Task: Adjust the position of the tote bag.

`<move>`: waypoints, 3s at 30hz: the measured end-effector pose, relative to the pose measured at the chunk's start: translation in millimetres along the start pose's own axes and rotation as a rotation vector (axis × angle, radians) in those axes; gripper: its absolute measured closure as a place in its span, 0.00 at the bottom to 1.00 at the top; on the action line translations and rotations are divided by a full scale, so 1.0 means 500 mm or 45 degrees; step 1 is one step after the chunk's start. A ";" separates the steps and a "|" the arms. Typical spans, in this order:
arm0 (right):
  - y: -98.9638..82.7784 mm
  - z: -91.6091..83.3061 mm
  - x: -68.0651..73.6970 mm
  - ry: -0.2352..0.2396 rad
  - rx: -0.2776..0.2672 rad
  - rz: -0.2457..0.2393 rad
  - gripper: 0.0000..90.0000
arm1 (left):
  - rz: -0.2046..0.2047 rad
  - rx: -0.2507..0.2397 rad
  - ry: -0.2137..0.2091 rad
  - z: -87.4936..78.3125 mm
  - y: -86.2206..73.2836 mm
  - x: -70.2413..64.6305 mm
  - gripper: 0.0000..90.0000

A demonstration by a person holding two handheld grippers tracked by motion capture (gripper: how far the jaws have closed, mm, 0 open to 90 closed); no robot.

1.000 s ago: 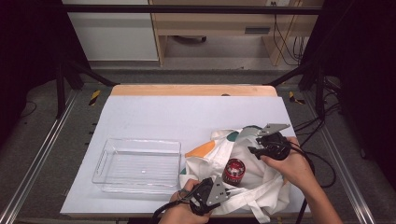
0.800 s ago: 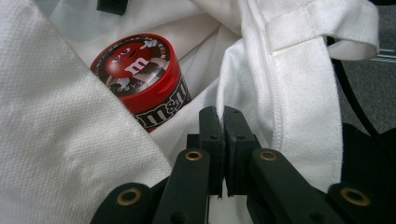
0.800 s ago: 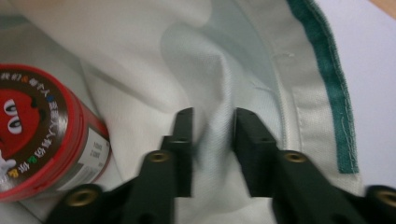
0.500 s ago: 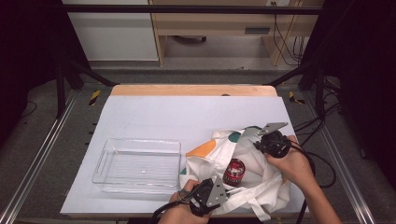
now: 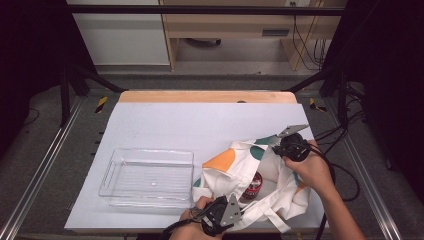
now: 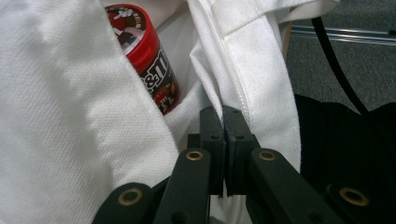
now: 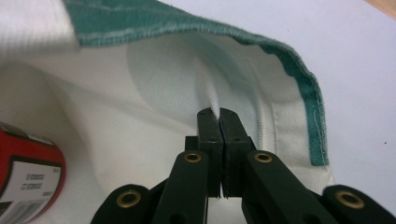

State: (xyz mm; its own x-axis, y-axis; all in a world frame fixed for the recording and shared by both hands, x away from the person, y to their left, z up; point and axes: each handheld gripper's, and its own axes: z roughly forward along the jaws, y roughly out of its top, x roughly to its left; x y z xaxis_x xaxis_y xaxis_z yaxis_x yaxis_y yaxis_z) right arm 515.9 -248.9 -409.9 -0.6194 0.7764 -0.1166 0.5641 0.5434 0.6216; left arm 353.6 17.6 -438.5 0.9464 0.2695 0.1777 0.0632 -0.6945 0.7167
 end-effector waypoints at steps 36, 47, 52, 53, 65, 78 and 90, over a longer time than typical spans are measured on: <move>-0.016 -0.125 0.074 -0.088 -0.166 0.020 0.49 | -0.048 -0.187 0.095 -0.033 0.078 0.006 0.68; -0.042 -0.186 0.070 -0.203 -0.177 0.125 0.39 | -0.124 -0.189 0.246 -0.056 0.139 0.071 0.50; -0.054 -0.191 0.074 -0.209 -0.172 0.148 0.39 | -0.164 -0.136 0.285 -0.044 0.140 0.095 0.37; -0.056 -0.189 0.075 -0.214 -0.168 0.150 0.39 | -0.160 -0.128 0.286 -0.039 0.141 0.095 0.34; -0.075 -0.158 0.093 -0.202 -0.127 0.166 0.39 | -0.176 -0.033 0.297 0.013 0.145 0.098 0.17; -0.101 -0.140 0.095 -0.210 -0.088 0.208 0.43 | -0.177 0.057 0.332 0.022 0.143 0.123 0.32; -0.141 -0.168 0.089 -0.193 -0.096 0.252 0.54 | -0.249 0.070 0.349 -0.022 0.124 0.161 0.44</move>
State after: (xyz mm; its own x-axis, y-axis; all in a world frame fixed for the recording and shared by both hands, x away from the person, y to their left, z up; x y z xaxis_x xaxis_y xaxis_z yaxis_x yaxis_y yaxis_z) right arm 402.8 -279.3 -393.9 -0.4087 0.9074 -0.0982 0.6206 0.3552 0.6991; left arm 430.4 3.6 -372.1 0.7951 0.5651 0.2204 0.2591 -0.6449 0.7190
